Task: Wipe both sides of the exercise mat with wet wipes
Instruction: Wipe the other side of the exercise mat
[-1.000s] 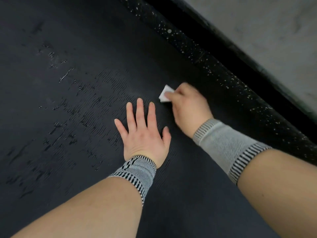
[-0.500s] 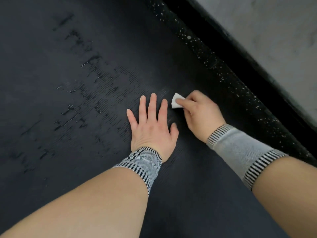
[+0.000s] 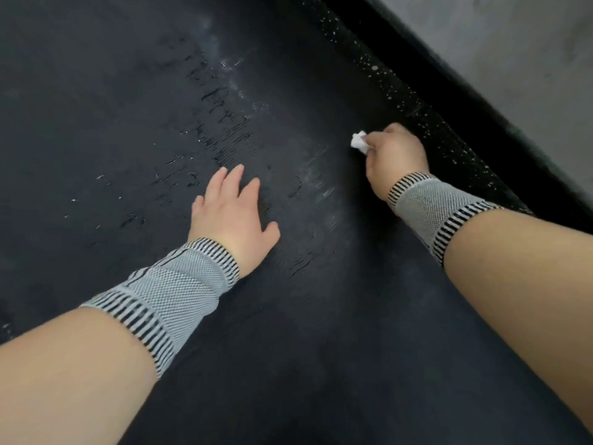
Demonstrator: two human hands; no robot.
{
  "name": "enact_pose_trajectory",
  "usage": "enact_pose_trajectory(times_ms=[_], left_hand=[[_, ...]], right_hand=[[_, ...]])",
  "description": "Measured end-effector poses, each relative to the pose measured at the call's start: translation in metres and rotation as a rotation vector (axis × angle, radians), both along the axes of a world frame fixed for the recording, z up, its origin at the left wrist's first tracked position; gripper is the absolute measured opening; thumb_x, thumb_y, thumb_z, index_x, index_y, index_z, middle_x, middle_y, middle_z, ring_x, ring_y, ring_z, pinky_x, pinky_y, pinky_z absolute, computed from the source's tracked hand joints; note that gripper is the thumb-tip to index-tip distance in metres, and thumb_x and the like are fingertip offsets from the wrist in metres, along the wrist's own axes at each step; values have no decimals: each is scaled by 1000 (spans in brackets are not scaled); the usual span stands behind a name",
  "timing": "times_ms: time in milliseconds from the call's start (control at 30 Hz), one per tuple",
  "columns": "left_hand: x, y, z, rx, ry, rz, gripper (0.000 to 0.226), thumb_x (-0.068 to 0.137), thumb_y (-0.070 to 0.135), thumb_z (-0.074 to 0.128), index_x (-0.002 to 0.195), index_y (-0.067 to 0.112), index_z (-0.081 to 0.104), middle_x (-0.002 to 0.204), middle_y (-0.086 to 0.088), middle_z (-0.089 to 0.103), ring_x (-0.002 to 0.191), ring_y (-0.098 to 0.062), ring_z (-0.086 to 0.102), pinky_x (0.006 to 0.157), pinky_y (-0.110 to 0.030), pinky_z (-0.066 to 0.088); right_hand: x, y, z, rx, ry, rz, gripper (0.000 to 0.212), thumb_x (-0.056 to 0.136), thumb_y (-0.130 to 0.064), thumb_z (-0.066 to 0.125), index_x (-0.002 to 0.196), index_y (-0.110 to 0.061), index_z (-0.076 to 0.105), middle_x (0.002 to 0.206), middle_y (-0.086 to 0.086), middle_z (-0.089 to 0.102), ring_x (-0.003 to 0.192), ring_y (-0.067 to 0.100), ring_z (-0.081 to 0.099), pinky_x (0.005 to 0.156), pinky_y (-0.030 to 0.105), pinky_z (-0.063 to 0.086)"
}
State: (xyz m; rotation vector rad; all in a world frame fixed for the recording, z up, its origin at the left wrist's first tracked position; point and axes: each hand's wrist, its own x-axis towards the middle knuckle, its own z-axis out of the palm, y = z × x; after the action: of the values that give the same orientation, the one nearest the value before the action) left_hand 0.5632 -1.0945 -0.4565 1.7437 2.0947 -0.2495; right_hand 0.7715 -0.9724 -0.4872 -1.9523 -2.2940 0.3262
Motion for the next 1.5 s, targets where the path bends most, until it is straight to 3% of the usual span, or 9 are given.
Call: enact_pose_trajectory(times_ms=[100,300,500,733,833,1000,1233,1400,1500], left_hand=[[-17,-27,5,-133,27,57,83,90,57,54,156,23,17,164,3,5,150,-20,3,119,-47,23],[-16,-33,-6,-287,24,20,112,82,63,64,156,21,-8,162,3,-19,150,-20,-12,120,-49,22],[-22,-35,-8,-314,27,-26,118,79,61,68,155,21,-14,161,3,-25,150,-20,-16,120,-49,21],[-22,-37,-10,-301,1,-1,121,78,57,72,155,20,-14,161,3,-25,149,-20,-17,120,-50,19],[-19,-35,-10,-313,14,5,121,78,55,73,155,20,-14,161,2,-25,149,-21,-17,119,-52,20],[-19,-34,-10,-334,33,9,121,79,54,73,155,20,-15,161,2,-25,149,-21,-17,119,-53,20],[-19,-34,-12,-324,42,-1,121,79,55,72,155,19,-14,161,1,-25,149,-22,-17,120,-52,19],[-19,-33,-13,-321,59,-19,121,79,56,71,155,18,-14,161,-1,-23,150,-24,-16,119,-53,21],[-19,-33,-14,-324,56,-17,122,78,57,72,155,18,-15,161,-1,-23,150,-25,-15,119,-53,21]], right_hand=[[-17,-14,0,-26,-26,-87,30,88,-11,50,115,-11,62,115,12,50,100,32,54,82,30,41],[-66,-74,0,-104,-8,509,32,90,-14,51,120,-19,58,113,6,45,105,28,48,85,34,42],[-45,-46,3,-71,-45,4,32,87,-13,53,119,-11,58,118,10,46,106,30,48,85,32,40],[-79,-100,2,-104,0,605,34,88,-10,48,121,-15,55,117,8,43,108,28,44,87,36,41],[-48,-70,0,-57,-28,418,41,86,-11,52,123,-26,58,119,8,44,110,31,45,92,36,43],[-28,-61,1,-51,-81,7,40,86,-13,55,125,-15,57,121,12,45,110,33,46,91,36,42],[-56,-125,1,-122,-14,647,38,86,-11,51,124,-18,55,116,8,43,105,28,44,87,38,44],[2,-90,0,-44,-17,28,37,86,-12,54,122,-22,61,118,9,48,107,31,48,92,34,42],[-11,-117,1,-50,-9,31,37,84,-10,52,119,-18,62,113,11,49,101,34,50,85,34,43]])
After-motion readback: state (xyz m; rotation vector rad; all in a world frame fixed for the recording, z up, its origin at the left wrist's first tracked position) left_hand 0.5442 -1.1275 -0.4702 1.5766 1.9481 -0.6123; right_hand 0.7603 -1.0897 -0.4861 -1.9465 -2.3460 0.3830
